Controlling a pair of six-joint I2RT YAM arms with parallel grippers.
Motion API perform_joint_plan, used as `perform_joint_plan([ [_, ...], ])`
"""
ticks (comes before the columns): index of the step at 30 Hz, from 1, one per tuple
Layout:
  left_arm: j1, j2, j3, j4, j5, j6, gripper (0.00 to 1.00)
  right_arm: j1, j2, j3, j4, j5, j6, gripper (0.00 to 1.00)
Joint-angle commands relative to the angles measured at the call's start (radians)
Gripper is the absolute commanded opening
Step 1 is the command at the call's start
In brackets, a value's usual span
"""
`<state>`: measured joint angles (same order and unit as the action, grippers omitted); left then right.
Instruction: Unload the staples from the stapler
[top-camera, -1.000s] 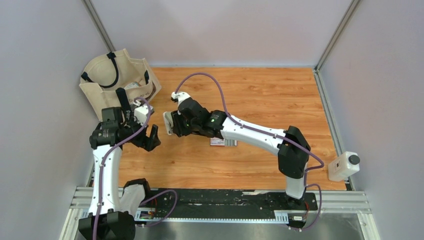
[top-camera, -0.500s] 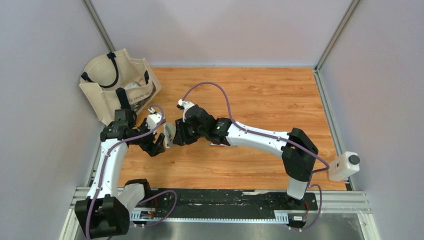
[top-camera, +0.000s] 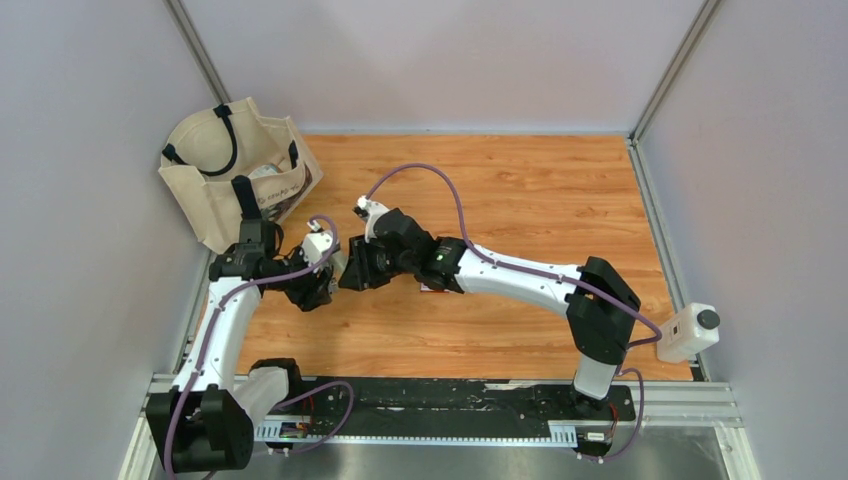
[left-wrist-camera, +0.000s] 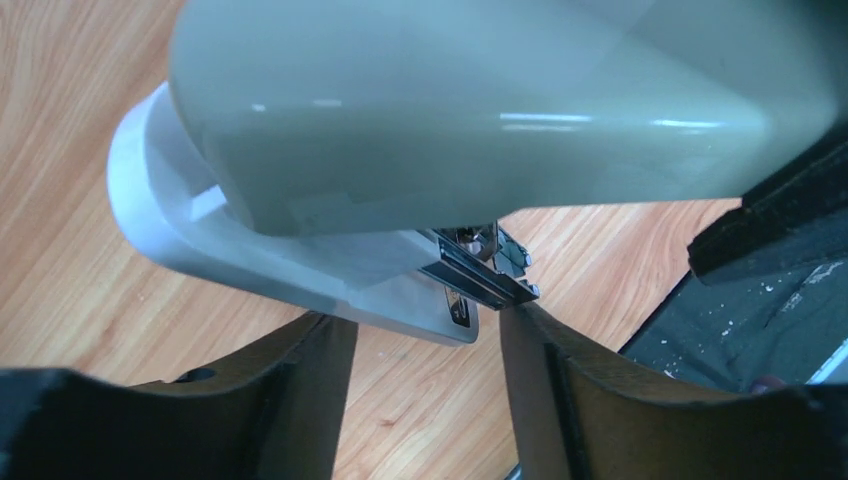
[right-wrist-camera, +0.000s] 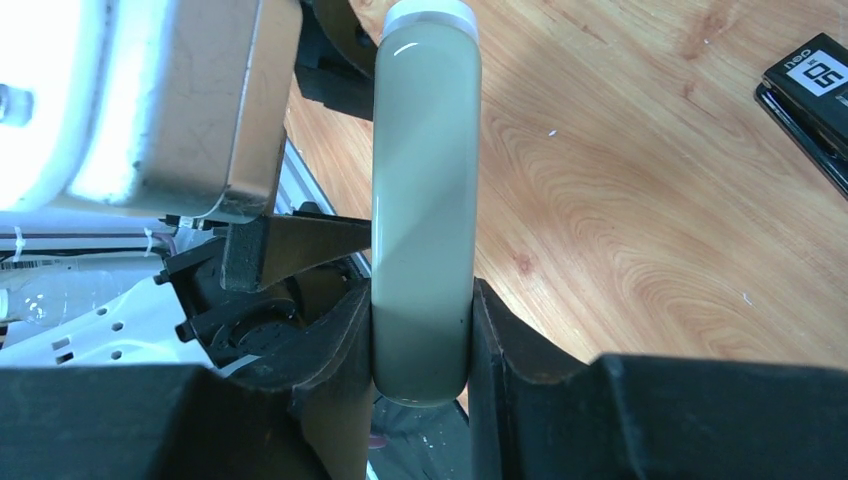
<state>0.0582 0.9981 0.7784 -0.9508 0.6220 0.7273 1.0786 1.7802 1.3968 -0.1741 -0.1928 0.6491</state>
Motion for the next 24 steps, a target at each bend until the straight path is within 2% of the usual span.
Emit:
perform_joint_plan([
  [1,-0.004,-0.012,-0.005,0.041,-0.016,0.047,0.59,0.000,-0.045,-0.021,0.067,-0.027,0.009,0.00],
  [8,-0.012,-0.062,-0.024,0.078,-0.047,0.054,0.44,0.001,-0.047,-0.062,0.090,-0.056,0.023,0.00],
  [12,-0.023,-0.095,-0.033,0.115,-0.047,0.041,0.42,0.003,-0.061,-0.094,0.110,-0.089,0.032,0.00],
  [18,-0.047,-0.095,-0.053,0.152,-0.116,0.060,0.33,0.001,-0.105,-0.192,0.148,-0.132,0.035,0.00],
  [24,-0.055,-0.069,-0.074,0.155,-0.116,0.057,0.31,0.001,-0.120,-0.228,0.202,-0.134,0.064,0.00],
])
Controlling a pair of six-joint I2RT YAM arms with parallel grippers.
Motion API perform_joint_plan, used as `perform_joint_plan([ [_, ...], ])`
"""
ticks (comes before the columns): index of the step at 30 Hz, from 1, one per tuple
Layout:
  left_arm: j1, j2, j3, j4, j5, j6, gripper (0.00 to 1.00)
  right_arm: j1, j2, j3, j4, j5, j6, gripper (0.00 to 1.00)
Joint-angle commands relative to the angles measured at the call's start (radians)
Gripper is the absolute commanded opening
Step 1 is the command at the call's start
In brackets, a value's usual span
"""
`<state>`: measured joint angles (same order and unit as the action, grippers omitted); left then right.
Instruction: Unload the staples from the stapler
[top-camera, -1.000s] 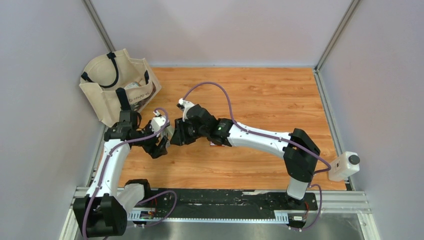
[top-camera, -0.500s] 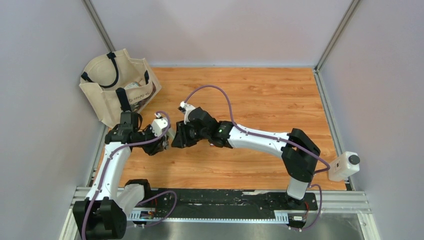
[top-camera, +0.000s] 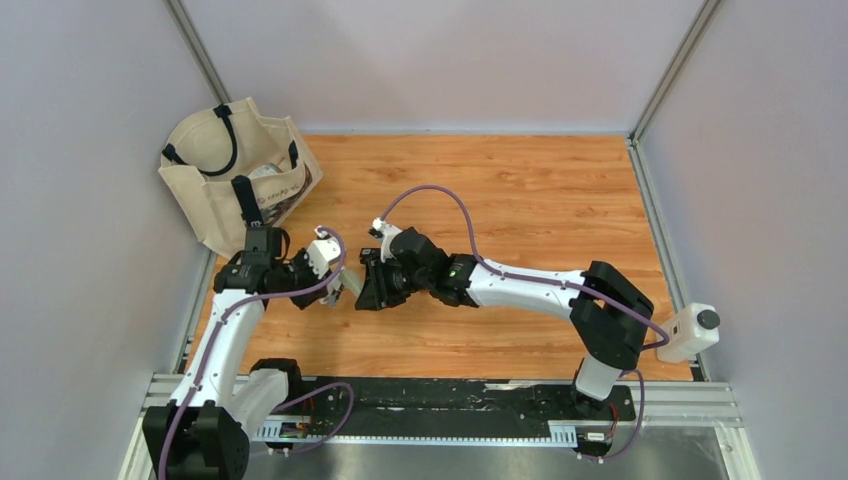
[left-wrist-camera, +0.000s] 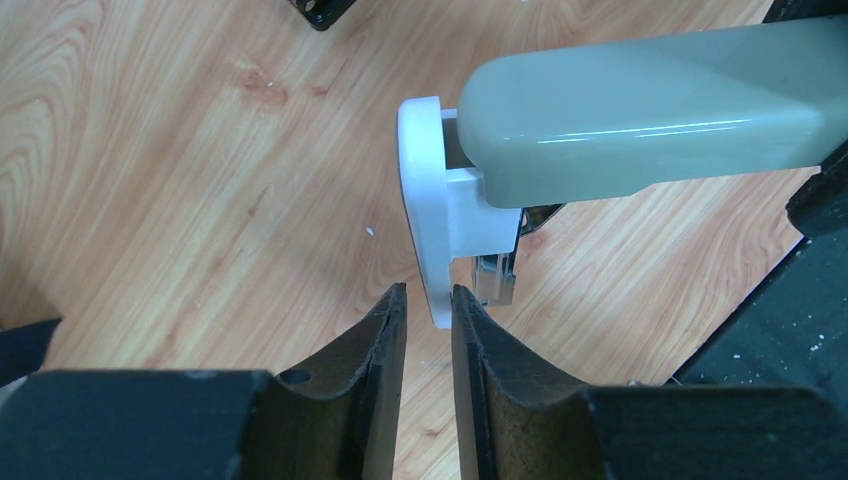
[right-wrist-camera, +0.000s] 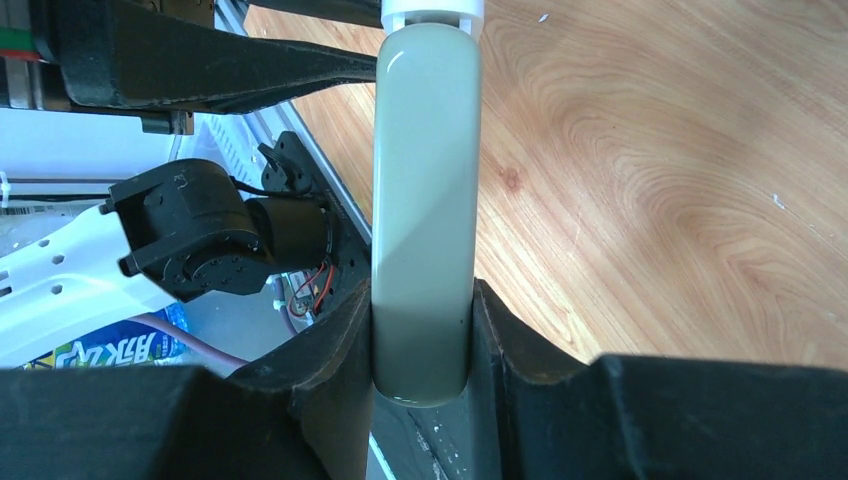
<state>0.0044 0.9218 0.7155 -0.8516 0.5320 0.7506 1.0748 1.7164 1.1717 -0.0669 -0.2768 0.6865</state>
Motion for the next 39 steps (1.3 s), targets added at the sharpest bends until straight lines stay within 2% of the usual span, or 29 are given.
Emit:
perform_joint_plan([
  [1,-0.001,0.008,-0.017,0.056,-0.026,0.036,0.30,0.007,-0.057,-0.001,0.095,-0.048,0.027,0.00],
  [8,-0.001,-0.017,-0.048,0.097,-0.108,0.076,0.12,0.007,-0.055,0.005,0.102,-0.085,0.010,0.00],
  [10,-0.035,-0.021,-0.054,0.123,-0.133,0.070,0.04,0.005,-0.060,-0.003,0.107,-0.108,-0.022,0.00],
  [13,-0.047,-0.031,-0.062,0.181,-0.187,0.064,0.00,0.008,-0.066,-0.009,0.082,-0.159,-0.067,0.00],
  [17,-0.060,-0.054,-0.068,0.273,-0.247,0.056,0.00,0.014,-0.058,-0.020,-0.032,-0.203,-0.162,0.00],
  [22,-0.119,-0.061,-0.073,0.335,-0.323,0.069,0.00,0.033,-0.049,-0.047,-0.067,-0.208,-0.208,0.00],
  [29,-0.196,-0.084,-0.126,0.453,-0.481,0.159,0.00,0.056,-0.041,-0.049,-0.140,-0.092,-0.278,0.00],
  [34,-0.225,-0.080,-0.117,0.508,-0.564,0.173,0.00,0.062,-0.028,-0.046,-0.162,-0.081,-0.332,0.00],
  [39,-0.234,-0.078,-0.067,0.451,-0.554,0.145,0.00,0.065,-0.018,-0.047,-0.162,-0.044,-0.343,0.00],
])
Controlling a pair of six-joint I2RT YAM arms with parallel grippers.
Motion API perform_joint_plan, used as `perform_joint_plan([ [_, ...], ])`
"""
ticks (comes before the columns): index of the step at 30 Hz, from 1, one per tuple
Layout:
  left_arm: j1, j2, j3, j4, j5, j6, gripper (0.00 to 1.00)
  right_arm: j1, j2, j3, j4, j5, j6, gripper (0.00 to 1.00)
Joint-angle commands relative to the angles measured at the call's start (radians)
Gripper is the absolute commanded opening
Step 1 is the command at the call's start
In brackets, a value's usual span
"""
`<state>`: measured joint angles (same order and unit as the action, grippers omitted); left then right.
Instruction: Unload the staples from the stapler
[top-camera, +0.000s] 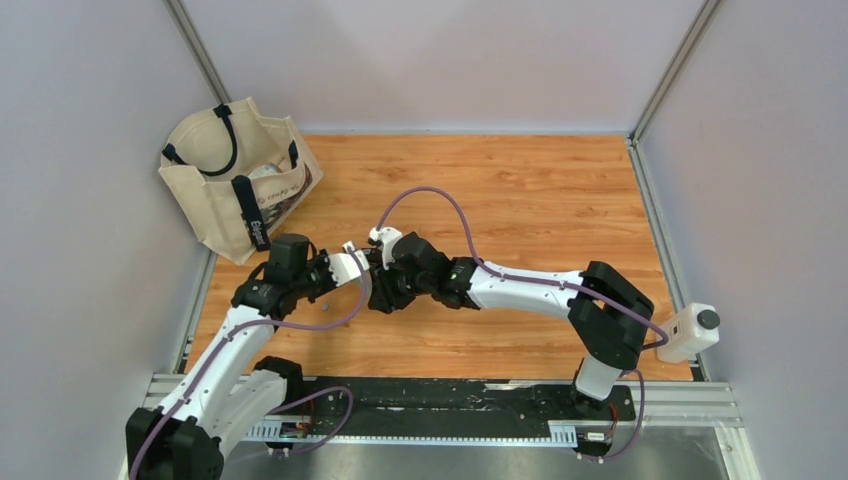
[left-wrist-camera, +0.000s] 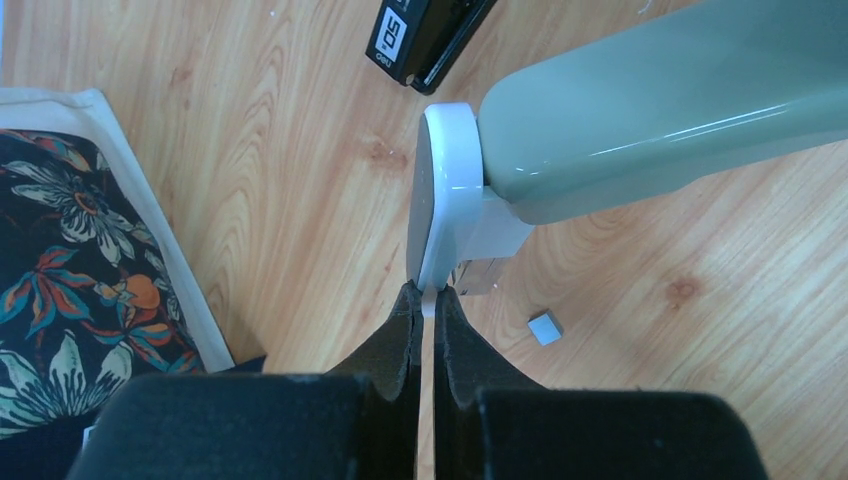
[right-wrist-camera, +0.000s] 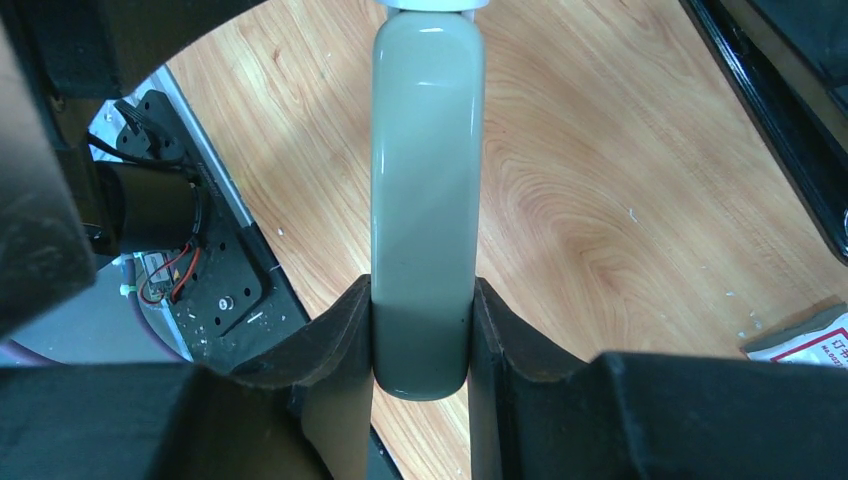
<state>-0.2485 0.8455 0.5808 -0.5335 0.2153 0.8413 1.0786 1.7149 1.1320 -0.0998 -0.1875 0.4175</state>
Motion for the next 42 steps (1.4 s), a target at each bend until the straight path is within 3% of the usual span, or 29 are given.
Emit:
perform_joint_plan([
  [1,0.015,-0.003,0.079,0.088,-0.225,0.036,0.00,0.063,-0.020,-0.002,-0.114,-0.129,-0.068,0.00],
  [5,0.015,-0.006,0.152,-0.086,-0.044,-0.089,0.01,0.061,-0.038,0.050,-0.090,-0.024,-0.042,0.00],
  [12,0.015,-0.020,0.261,-0.282,0.096,-0.293,0.36,0.060,0.011,0.222,-0.172,0.062,-0.095,0.00],
  [18,0.015,-0.010,0.349,-0.445,0.174,-0.347,0.55,0.053,0.034,0.232,-0.204,0.106,-0.115,0.00],
  [25,0.025,-0.052,0.392,-0.508,0.276,-0.419,0.61,0.049,0.040,0.229,-0.228,0.166,-0.157,0.00],
  [28,0.025,-0.071,0.412,-0.443,0.162,-0.450,0.60,0.049,0.072,0.245,-0.245,0.154,-0.166,0.00],
  [29,0.025,-0.080,0.407,-0.406,0.027,-0.482,0.60,0.049,0.087,0.267,-0.255,0.152,-0.172,0.00],
  [32,0.035,-0.112,0.392,-0.295,-0.208,-0.524,0.59,0.049,0.150,0.313,-0.296,0.169,-0.175,0.00],
  [35,0.072,-0.109,0.418,-0.287,-0.255,-0.551,0.60,0.052,0.221,0.360,-0.342,0.180,-0.177,0.00],
  [42,0.107,-0.063,0.429,-0.339,-0.188,-0.548,0.60,0.063,0.374,0.541,-0.431,0.247,-0.184,0.00],
])
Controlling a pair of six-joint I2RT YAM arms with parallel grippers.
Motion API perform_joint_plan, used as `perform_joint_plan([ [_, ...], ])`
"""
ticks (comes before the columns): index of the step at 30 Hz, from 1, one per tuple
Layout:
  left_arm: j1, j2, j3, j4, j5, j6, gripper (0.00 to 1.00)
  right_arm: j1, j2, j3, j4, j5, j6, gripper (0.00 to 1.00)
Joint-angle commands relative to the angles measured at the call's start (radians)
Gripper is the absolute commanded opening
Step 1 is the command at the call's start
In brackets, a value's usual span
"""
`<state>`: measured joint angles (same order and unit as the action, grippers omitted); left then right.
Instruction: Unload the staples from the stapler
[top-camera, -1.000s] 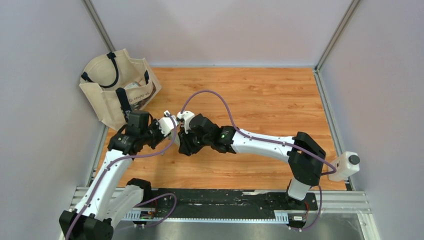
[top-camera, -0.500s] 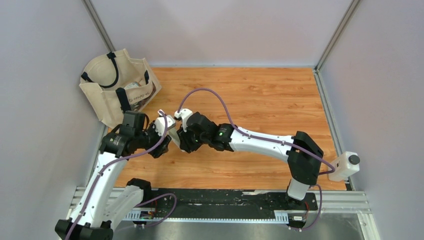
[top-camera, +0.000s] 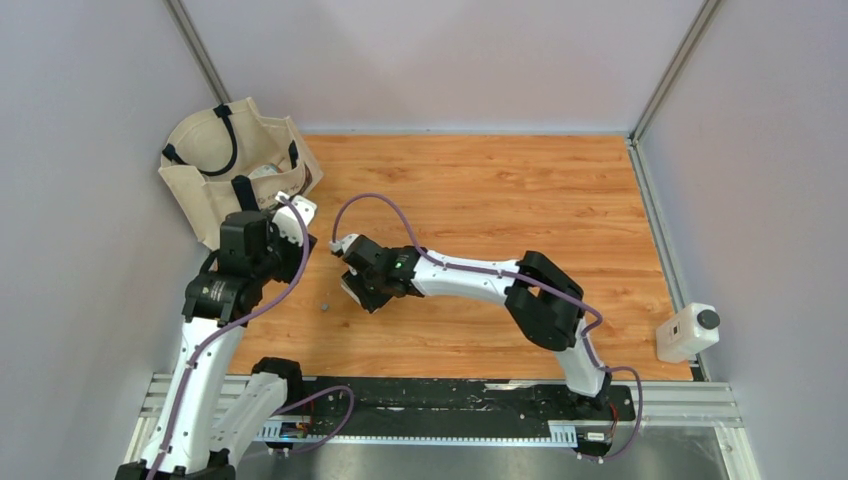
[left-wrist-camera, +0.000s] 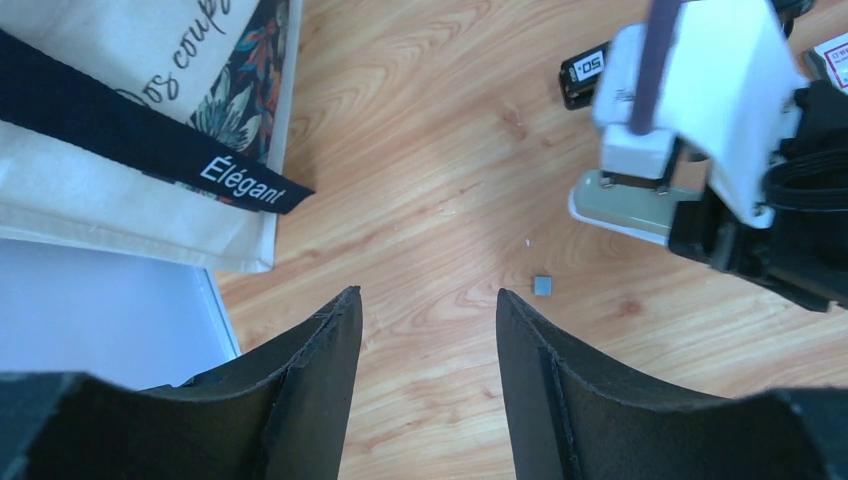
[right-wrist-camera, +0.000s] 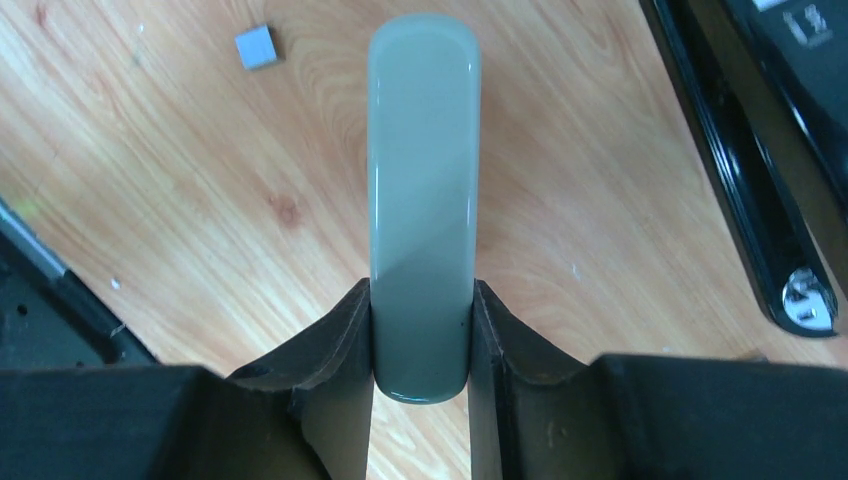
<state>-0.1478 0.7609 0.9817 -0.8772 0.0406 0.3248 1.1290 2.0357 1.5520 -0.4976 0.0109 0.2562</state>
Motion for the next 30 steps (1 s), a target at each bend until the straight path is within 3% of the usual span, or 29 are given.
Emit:
perform_joint_plan([
  [1,0.007,0.026,0.026,0.003,-0.011,-0.029,0.60,0.012,0.070,0.156,-0.036,0.054,-0.026,0.01],
  [10,0.013,-0.024,0.032,0.017,0.022,-0.026,0.60,0.012,0.270,0.394,-0.079,0.073,-0.015,0.11],
  [11,0.013,-0.026,0.037,0.017,0.024,-0.032,0.61,0.011,0.280,0.423,-0.076,0.077,0.000,0.20],
  [13,0.013,-0.017,0.043,0.004,0.027,-0.041,0.61,0.011,0.302,0.447,-0.073,0.095,0.015,0.24],
  [14,0.013,-0.005,0.051,0.001,0.024,-0.041,0.61,0.011,0.317,0.460,-0.073,0.101,0.020,0.37],
  [17,0.013,0.000,0.049,-0.006,0.019,-0.038,0.61,0.008,0.316,0.461,-0.078,0.127,0.043,0.63],
  [20,0.013,-0.005,0.038,-0.006,0.033,-0.035,0.61,0.003,0.294,0.438,-0.075,0.118,0.057,0.77],
  [30,0.013,0.005,0.040,0.003,0.025,-0.036,0.61,-0.040,0.060,0.340,-0.102,0.077,0.000,0.82],
])
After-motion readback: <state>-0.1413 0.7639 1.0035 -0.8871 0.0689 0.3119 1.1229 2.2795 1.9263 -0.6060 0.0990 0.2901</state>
